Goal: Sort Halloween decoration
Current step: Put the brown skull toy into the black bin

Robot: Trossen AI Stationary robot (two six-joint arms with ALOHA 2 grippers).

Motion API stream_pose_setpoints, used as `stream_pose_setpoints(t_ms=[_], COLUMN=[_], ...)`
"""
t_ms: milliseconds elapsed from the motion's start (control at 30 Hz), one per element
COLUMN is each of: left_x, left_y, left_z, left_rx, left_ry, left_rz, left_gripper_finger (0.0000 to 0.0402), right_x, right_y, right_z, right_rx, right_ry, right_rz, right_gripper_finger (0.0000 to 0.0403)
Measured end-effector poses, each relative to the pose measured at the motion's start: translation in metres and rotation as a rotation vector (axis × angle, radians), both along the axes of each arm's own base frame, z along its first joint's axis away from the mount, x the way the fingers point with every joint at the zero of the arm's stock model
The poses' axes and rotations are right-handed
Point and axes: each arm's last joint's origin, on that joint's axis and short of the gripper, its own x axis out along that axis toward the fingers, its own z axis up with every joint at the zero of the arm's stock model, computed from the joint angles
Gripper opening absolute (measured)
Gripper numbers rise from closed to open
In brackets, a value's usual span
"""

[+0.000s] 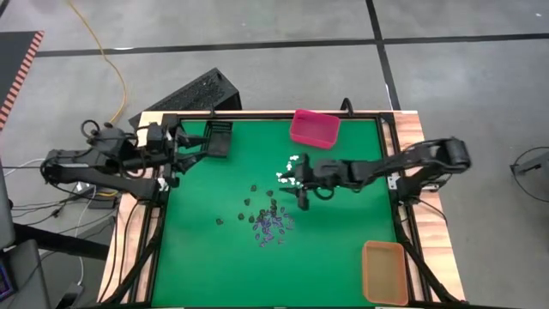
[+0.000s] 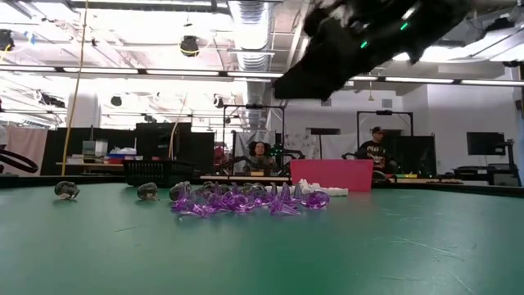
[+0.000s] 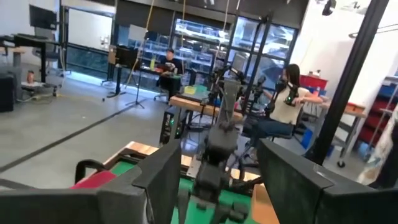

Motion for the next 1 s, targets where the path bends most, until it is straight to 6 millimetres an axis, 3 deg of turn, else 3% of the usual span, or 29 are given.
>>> stream_pose_setpoints(t_ms=[167,400,600,1000], left_x=[-0.010,-0.010,-0.011,-0.010], left_y=[0.001,0.001,0.002,0.002], left_z=[-0.002,-0.007,-0.007,-0.011], left_rx=[0.000,-0.003,0.010,0.007], left_ry=[0.023,0.077,0.080,0.127], left_rz=[0.006,0.005,0.029,0.054], left_gripper_finger=[0.0201,0.0201,0.0201,0.0201], right_x=[0.029,0.046,0.054,0.051], right_y=[-0.004,-0.017,-0.027,-0.030], right_z=[-0.029,-0.068,-0.086,-0.100], right_rx=[0.020,0.042,0.052,-0.026], right_ry=[-0.012,0.046,0.092,0.186], right_rz=[0.047,0.058,0.049,0.082], right_gripper_finger=[0.0226,0.0226,0.0225,0.0225])
